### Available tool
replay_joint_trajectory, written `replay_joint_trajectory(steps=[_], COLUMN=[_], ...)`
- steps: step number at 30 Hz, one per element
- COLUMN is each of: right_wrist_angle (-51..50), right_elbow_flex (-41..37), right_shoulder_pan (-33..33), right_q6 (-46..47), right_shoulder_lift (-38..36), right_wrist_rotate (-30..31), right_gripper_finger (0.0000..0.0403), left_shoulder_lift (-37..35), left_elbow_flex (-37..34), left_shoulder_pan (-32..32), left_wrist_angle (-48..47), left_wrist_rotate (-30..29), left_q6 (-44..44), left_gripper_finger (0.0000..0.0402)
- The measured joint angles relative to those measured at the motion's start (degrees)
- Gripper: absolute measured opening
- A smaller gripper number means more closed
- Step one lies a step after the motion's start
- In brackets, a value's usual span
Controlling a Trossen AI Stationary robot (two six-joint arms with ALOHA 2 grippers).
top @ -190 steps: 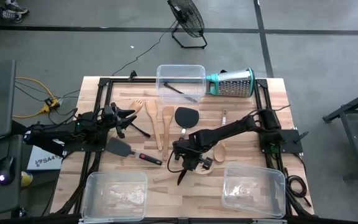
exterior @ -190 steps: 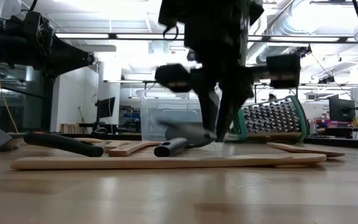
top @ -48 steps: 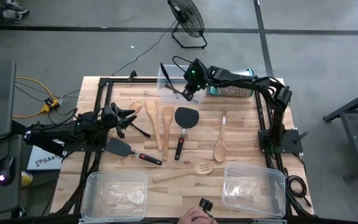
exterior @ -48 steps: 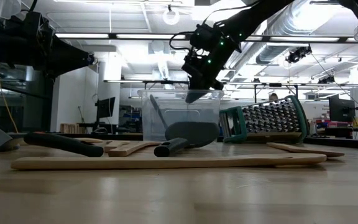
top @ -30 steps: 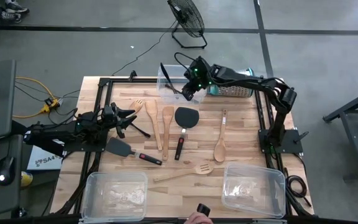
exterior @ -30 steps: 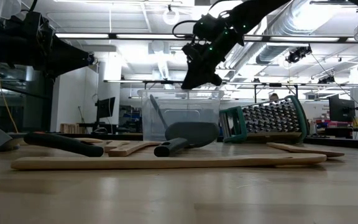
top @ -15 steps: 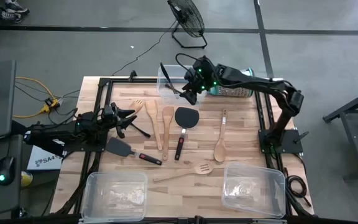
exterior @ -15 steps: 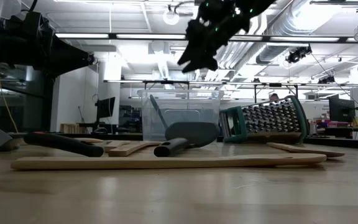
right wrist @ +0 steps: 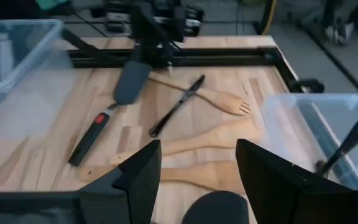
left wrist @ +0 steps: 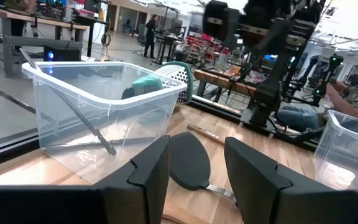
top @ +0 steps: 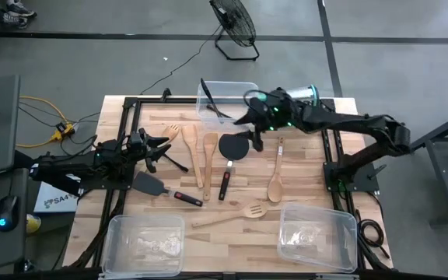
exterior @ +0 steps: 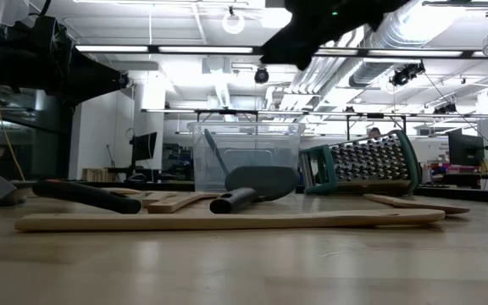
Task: Pick & Place Kitchen Items
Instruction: Put the black spatula into the bottom right transparent bin
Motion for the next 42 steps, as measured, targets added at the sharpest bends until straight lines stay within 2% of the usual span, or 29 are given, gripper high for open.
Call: replay_joint_trajectory(steps=[6, 11, 19, 24, 31, 42], right_wrist_angle=[2.50, 2.70, 2.01, 0.63, -0.98, -0.99], right_elbow_flex=[-8.30, -12.79, -17.28, -17.63, -17.61, -15.02], right_shoulder_pan=[3.53, 6.89, 11.52, 13.50, 15.59, 15.73], right_q6=[0.19, 2.32, 8.91, 12.04, 11.57, 34.32], right_shoulder_lift=[-8.02, -13.97, -18.71, -18.94, -18.77, -11.65], right_wrist_rotate=[0.03, 3.34, 4.17, 4.31, 4.30, 4.54], right_gripper_finger=[0.0201, 0.0201, 0.0201, 0.0201, 0.0201, 0.0201], left_shoulder_lift=[0.00, -0.02, -0.02, -0.01, -0.02, -0.01], left_elbow_flex=[0.00, 0.00, 0.00, 0.00, 0.00, 0.00], left_shoulder_pan=[0.00, 0.02, 0.00, 0.01, 0.02, 0.00], left_wrist_angle=[0.01, 0.00, 0.00, 0.00, 0.00, 0.00], left_wrist_rotate=[0.00, 0.00, 0.00, 0.00, 0.00, 0.00], left_q6=[-0.02, 0.00, -0.02, -0.01, -0.02, 0.00], left_gripper_finger=[0.0152, 0.0152, 0.0152, 0.0152, 0.0152, 0.0152])
